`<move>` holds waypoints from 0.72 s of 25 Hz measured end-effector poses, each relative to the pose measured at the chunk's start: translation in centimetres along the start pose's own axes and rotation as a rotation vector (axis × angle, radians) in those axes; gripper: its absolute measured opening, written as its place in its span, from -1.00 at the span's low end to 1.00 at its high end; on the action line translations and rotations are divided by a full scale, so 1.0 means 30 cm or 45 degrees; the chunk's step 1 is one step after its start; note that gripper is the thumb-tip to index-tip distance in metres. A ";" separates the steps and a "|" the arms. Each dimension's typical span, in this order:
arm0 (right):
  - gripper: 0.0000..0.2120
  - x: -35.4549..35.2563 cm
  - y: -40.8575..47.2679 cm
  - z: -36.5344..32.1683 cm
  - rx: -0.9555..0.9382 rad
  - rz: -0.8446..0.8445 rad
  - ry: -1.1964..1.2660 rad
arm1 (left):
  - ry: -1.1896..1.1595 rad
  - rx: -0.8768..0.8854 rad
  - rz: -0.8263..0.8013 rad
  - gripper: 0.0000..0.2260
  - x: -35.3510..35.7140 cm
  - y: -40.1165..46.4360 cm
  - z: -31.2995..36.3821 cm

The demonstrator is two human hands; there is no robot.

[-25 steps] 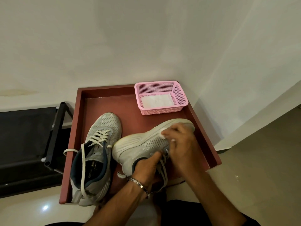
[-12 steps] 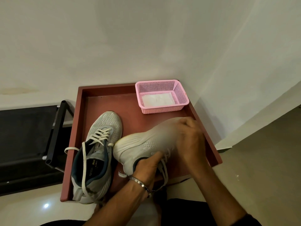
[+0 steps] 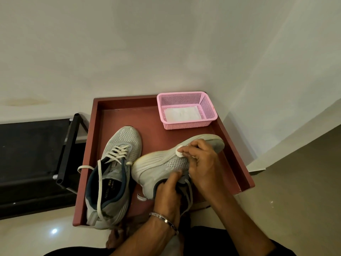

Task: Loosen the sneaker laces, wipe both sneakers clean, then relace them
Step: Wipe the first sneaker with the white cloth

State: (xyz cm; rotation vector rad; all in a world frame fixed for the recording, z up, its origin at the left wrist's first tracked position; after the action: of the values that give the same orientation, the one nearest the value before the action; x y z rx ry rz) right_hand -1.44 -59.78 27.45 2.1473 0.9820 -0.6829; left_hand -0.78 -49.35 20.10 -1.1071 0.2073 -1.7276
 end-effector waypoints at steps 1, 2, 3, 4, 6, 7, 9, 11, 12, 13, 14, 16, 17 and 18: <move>-0.74 0.002 0.000 0.000 -0.001 0.003 -0.002 | 0.049 0.007 0.044 -0.75 -0.007 -0.001 -0.003; -0.75 0.003 0.001 0.007 0.011 0.020 -0.003 | 0.104 -0.001 0.081 -0.76 -0.009 -0.004 -0.002; -0.75 0.001 0.002 0.014 0.031 0.037 -0.002 | 0.149 -0.016 0.118 -0.77 -0.013 -0.005 0.001; -0.76 0.001 0.001 0.012 0.042 0.034 0.004 | 0.176 -0.032 0.136 -0.79 -0.014 -0.004 0.003; -0.77 0.027 -0.024 -0.042 -0.017 -0.084 0.055 | 0.269 -0.026 0.120 -0.82 -0.017 -0.005 0.015; -0.77 0.045 -0.048 -0.085 -0.086 -0.195 0.105 | 0.305 -0.041 0.100 -0.82 -0.018 -0.007 0.015; -0.77 0.060 -0.066 -0.123 -0.232 -0.348 0.151 | 0.355 -0.063 0.072 -0.81 -0.019 -0.003 0.016; -0.77 0.024 -0.026 -0.068 -0.204 -0.213 0.043 | 0.274 -0.109 0.030 -0.88 -0.020 -0.009 0.019; -0.79 -0.012 -0.005 -0.022 -0.115 -0.101 -0.022 | 0.227 -0.119 0.008 -0.87 -0.010 -0.009 0.024; -0.81 -0.043 0.005 0.008 -0.013 -0.011 -0.059 | 0.192 -0.121 -0.033 -0.84 -0.009 -0.010 0.037; -0.83 -0.056 0.006 0.015 0.049 0.042 -0.062 | 0.156 -0.110 -0.123 -0.83 0.012 -0.019 0.042; -0.82 -0.020 -0.017 -0.059 -0.015 -0.042 -0.012 | 0.323 0.002 -0.036 -0.84 0.035 -0.019 0.027; -0.78 0.024 -0.042 -0.121 -0.108 -0.166 0.054 | 0.647 0.019 0.081 -0.83 0.036 -0.015 0.025; -0.74 0.064 -0.070 -0.173 -0.193 -0.299 0.128 | 1.015 0.116 0.097 -0.82 0.058 -0.017 0.057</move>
State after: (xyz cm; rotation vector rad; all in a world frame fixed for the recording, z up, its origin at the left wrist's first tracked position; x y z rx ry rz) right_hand -1.08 -54.00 28.70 1.9685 1.3121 -0.5931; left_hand 0.08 -49.94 22.36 -0.2893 0.6420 -2.0061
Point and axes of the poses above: each hand's wrist, its own y-axis towards the middle knuckle, its own x-axis out of the palm, z = x × y, the point moved 5 cm from there along y, towards the middle knuckle
